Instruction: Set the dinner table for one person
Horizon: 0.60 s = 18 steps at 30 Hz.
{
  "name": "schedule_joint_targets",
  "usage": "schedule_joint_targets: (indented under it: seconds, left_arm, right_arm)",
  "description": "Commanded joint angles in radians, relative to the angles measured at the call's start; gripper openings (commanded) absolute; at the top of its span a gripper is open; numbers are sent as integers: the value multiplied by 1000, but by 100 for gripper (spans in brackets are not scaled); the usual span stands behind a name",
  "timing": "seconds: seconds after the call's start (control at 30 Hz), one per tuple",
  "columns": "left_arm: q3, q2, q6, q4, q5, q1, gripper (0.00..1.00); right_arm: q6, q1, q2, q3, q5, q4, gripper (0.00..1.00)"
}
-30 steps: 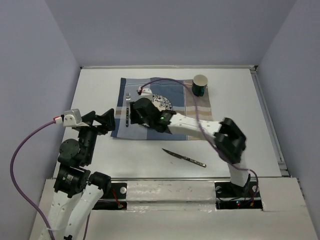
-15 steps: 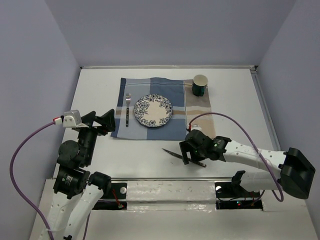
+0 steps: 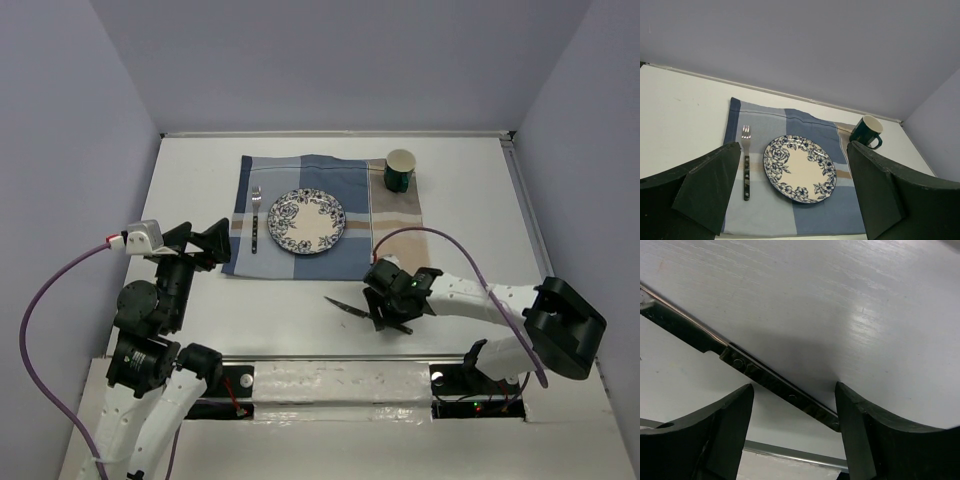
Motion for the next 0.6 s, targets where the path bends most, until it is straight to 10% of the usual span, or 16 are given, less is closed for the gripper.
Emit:
schedule_joint_targets:
  seconds: [0.0,0.43,0.57]
  left_arm:
    - [7,-5,15,48,2,-1,99]
    - [7,5,15,54,7,16,99]
    - [5,6,14,54,13,23,99]
  right_arm:
    - [-67,-5,58,46,-85,59,68]
    - [-146,47,63,77,-318,65,28]
    - [-167,70,37,87,-384,57,0]
